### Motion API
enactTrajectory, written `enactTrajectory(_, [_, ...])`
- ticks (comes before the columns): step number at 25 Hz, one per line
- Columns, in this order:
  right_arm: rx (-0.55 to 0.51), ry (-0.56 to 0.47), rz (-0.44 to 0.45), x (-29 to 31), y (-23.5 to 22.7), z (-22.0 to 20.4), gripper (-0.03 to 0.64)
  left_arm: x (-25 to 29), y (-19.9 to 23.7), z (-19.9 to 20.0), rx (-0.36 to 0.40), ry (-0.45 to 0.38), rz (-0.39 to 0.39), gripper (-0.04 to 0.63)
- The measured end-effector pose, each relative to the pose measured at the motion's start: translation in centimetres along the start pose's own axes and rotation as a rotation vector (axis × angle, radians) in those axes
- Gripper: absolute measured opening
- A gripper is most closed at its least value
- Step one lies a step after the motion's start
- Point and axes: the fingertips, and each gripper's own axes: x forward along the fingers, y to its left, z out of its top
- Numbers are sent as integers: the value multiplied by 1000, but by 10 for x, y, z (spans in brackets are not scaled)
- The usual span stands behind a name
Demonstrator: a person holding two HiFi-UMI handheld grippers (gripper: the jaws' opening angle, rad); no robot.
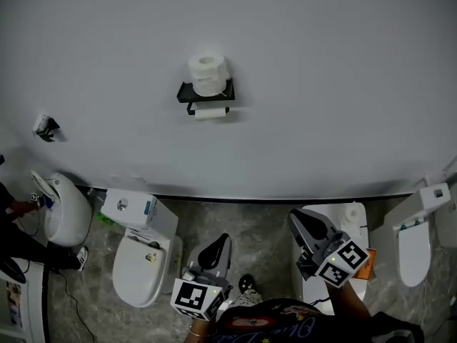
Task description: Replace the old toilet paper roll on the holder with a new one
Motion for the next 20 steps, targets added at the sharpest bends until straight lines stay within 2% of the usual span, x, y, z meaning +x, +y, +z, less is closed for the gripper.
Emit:
enactTrajectory(3, [-23,-12,-35,31,-1,5,14,8,29,9,8,-4,-31,-14])
enactTrajectory(5, [-38,-12,-59,45,-3,6,14,13,43,12,-15,-1,-35,-14])
enactTrajectory(11, [-19,-1,-95,74,-13,0,14,40,67,6,-29,-5,-85,-14])
enactTrajectory(20, [-30,11,-32,131,-63,6,14,108,109,18,-27,-18,-41,-14])
